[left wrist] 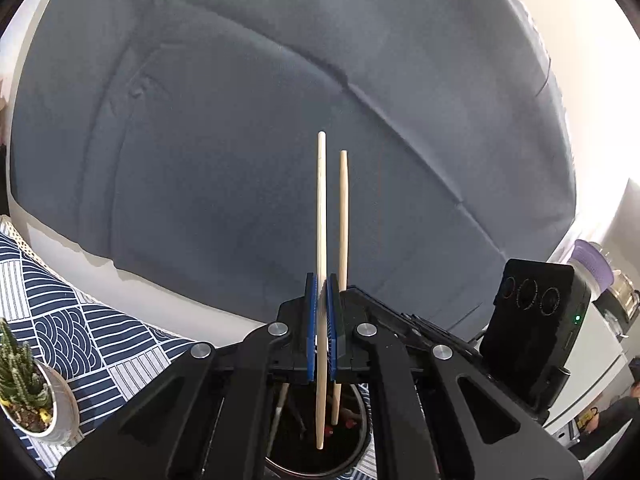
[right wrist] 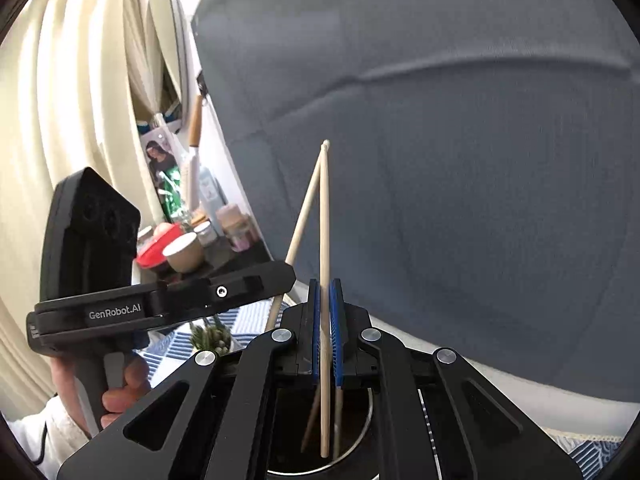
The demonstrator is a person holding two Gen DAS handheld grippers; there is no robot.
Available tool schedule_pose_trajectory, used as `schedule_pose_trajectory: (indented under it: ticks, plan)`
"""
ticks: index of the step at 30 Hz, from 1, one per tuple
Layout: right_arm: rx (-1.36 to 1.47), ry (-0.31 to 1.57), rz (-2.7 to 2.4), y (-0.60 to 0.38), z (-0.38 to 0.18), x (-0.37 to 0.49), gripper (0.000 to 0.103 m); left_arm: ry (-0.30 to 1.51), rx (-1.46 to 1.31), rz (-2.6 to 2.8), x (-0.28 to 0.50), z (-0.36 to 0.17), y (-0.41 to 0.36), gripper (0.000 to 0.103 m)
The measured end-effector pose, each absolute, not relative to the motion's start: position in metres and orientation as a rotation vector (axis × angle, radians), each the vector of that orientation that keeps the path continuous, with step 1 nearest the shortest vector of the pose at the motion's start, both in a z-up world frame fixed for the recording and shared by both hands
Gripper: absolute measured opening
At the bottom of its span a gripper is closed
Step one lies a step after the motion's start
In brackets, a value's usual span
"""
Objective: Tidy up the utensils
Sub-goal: 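Open both grippers to drop the sticks into the black cup and withdraw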
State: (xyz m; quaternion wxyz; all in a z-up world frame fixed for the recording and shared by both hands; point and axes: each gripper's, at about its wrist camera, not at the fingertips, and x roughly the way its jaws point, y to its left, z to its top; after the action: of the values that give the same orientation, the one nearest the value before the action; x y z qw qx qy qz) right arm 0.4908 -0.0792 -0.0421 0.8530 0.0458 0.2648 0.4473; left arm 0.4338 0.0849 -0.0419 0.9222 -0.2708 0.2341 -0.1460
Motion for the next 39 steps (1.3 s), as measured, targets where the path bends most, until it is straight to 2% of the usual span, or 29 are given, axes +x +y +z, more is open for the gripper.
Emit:
schedule_pose_trajectory:
  ticks: [17,19,21,22,23,24,25,26,28,31,32,36,39]
  plan:
    - [0.012,0.605,0.896,-0.091,-0.052,0.463,0.008,0.544,-0.490,-0.284,0.386,-0.055,0.077,0.006]
    - [-0.007,0.605,0.874,-0.093,-0.048,0.457,0.008,0.542,-0.491,-0.276,0.377,-0.053,0.078,0.011]
    - [-0.015,0.606,0.850,-0.096,-0.045,0.453,0.009,0.537,-0.487,-0.271,0.367,-0.049,0.079,0.021]
    - [-0.020,0.607,0.837,-0.099,-0.043,0.449,0.011,0.534,-0.486,-0.267,0.362,-0.046,0.080,0.022]
    - [-0.028,0.603,0.818,-0.101,-0.040,0.446,0.024,0.534,-0.485,-0.265,0.360,-0.042,0.081,0.029]
    - [-0.034,0.592,0.795,-0.103,-0.038,0.442,0.043,0.535,-0.484,-0.261,0.354,-0.039,0.082,0.040]
    - [-0.038,0.585,0.781,-0.105,-0.036,0.438,0.048,0.539,-0.478,-0.247,0.349,-0.035,0.084,0.045]
    - [-0.044,0.584,0.771,-0.107,-0.035,0.434,0.049,0.546,-0.474,-0.238,0.348,-0.034,0.085,0.058]
    - [-0.059,0.583,0.747,-0.110,-0.031,0.425,0.057,0.557,-0.450,-0.198,0.340,-0.032,0.087,0.063]
    - [-0.068,0.566,0.708,-0.116,-0.027,0.409,0.076,0.576,-0.439,-0.171,0.325,-0.029,0.091,0.078]
    - [-0.062,0.563,0.698,-0.119,-0.025,0.404,0.084,0.584,-0.437,-0.160,0.320,-0.028,0.093,0.087]
    - [-0.039,0.575,0.656,-0.127,-0.021,0.385,0.086,0.587,-0.415,-0.129,0.299,-0.030,0.095,0.097]
    - [-0.041,0.582,0.625,-0.132,-0.020,0.373,0.087,0.604,-0.403,-0.133,0.285,-0.029,0.096,0.097]
